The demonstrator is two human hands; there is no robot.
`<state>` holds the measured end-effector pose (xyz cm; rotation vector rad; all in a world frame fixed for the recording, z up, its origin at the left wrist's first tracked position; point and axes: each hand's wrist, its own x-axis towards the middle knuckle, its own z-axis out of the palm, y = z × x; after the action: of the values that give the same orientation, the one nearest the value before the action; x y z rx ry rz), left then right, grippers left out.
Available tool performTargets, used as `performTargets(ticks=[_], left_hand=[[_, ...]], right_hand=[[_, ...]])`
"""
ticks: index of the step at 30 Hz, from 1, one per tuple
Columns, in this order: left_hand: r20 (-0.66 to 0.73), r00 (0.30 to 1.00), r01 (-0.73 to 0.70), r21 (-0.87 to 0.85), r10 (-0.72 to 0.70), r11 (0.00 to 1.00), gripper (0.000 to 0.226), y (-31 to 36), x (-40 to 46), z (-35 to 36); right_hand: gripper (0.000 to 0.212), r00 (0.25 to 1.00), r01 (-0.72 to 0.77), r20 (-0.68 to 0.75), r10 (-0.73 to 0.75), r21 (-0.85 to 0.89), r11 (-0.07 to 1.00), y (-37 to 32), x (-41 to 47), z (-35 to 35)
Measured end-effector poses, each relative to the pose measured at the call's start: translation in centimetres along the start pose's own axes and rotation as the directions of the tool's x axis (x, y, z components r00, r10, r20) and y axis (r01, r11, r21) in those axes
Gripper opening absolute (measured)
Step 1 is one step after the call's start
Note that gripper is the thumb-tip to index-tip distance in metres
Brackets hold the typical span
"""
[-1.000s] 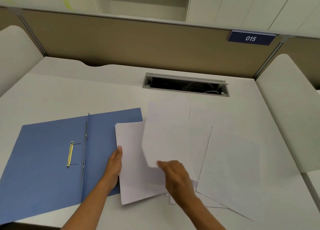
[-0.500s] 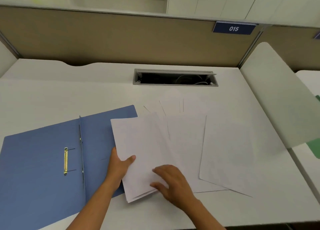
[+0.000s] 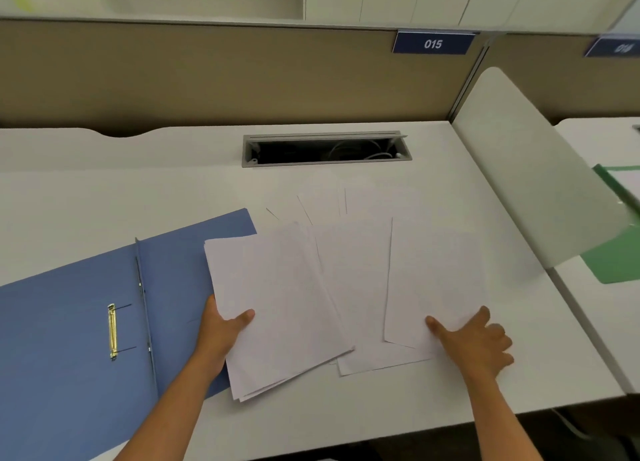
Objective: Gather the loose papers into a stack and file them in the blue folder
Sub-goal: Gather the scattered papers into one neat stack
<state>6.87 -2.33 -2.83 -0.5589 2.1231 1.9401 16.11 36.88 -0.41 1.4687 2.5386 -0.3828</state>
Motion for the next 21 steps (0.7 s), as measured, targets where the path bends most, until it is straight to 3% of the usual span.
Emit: performTargets(ticks=[8, 14, 16, 18, 19, 21], left_hand=[[-0.008, 1.000, -0.026, 0.006, 0.026, 1.000, 0.061, -0.1, -0.4, 0.2], [0.015, 1.000, -0.008, 0.011, 0.008, 1.000, 0.071, 0.0, -0.5, -0.2], [0.013, 1.000, -0.009, -0.002, 0.009, 1.000, 0.069, 0.0, -0.5, -0.3], [0.025, 1.000, -0.011, -0.005, 0.011, 1.000, 0.067, 0.3, -0.7, -0.2], [0.037, 0.999, -0.017, -0.006, 0.017, 1.000, 0.066, 0.3, -0.7, -0.2], [0.038, 0.999, -0.026, -0.010, 0.027, 1.000, 0.063, 0.3, -0.9, -0.2]], right_hand=[[0.123, 0.995, 0.067, 0.063, -0.072, 0.088, 0.994, 0.3, 2.4, -1.2], [0.103, 0.985, 0.085, 0.105, -0.138, 0.397, 0.914, -0.2, 2.7, -1.5], [0.088, 0.974, 0.068, 0.135, -0.183, 0.596, 0.800, 0.1, 3.1, -1.4], [0.081, 0.942, -0.070, 0.237, -0.238, 0.831, 0.552, 0.3, 3.1, -2.0], [0.082, 0.916, -0.138, 0.284, -0.283, 0.886, 0.442, 0.2, 3.0, -2.6], [0.079, 0.868, -0.184, 0.311, -0.387, 0.925, 0.332, -0.6, 2.3, -3.9]])
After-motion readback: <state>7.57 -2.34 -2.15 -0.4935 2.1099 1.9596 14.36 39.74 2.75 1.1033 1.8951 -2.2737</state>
